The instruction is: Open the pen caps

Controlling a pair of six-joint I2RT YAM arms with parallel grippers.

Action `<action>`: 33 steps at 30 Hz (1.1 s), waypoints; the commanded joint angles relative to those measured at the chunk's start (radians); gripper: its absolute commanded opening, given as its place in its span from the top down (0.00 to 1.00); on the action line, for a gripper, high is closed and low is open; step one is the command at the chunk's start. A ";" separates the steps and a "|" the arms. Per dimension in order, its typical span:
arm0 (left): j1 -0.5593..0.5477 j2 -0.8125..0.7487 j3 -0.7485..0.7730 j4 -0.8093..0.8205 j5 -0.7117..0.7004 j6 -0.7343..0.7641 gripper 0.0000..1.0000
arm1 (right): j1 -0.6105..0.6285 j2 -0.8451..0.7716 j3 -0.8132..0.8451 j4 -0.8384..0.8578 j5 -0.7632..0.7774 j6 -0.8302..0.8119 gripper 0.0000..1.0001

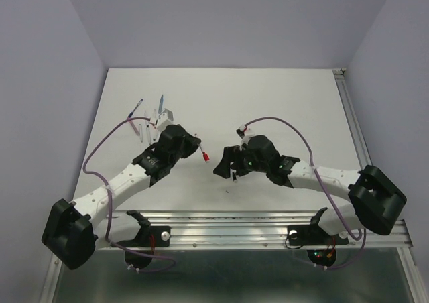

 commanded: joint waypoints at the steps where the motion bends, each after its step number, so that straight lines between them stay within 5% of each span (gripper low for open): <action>1: -0.039 -0.055 -0.044 0.049 -0.081 -0.102 1.00 | 0.002 0.059 0.103 0.189 -0.186 0.058 0.00; 10: -0.081 -0.052 -0.043 0.052 -0.103 -0.126 1.00 | 0.002 0.162 0.185 0.289 -0.272 0.115 0.02; 13: -0.094 -0.048 -0.037 0.052 -0.114 -0.131 1.00 | 0.005 0.197 0.214 0.288 -0.287 0.118 0.11; 16: -0.107 -0.049 -0.034 0.052 -0.126 -0.136 1.00 | 0.003 0.217 0.223 0.286 -0.294 0.126 0.37; 17: -0.108 -0.051 -0.035 0.052 -0.129 -0.139 1.00 | 0.003 0.222 0.223 0.289 -0.294 0.129 0.58; 23: -0.111 -0.051 -0.026 0.055 -0.167 -0.133 1.00 | 0.005 0.207 0.200 0.291 -0.332 0.137 0.99; 28: -0.104 0.004 0.040 0.101 -0.302 -0.082 1.00 | 0.037 0.145 0.111 0.297 -0.407 0.138 0.99; 33: 0.039 0.090 0.135 0.156 -0.373 0.008 1.00 | 0.170 0.053 0.021 0.250 -0.441 0.092 0.99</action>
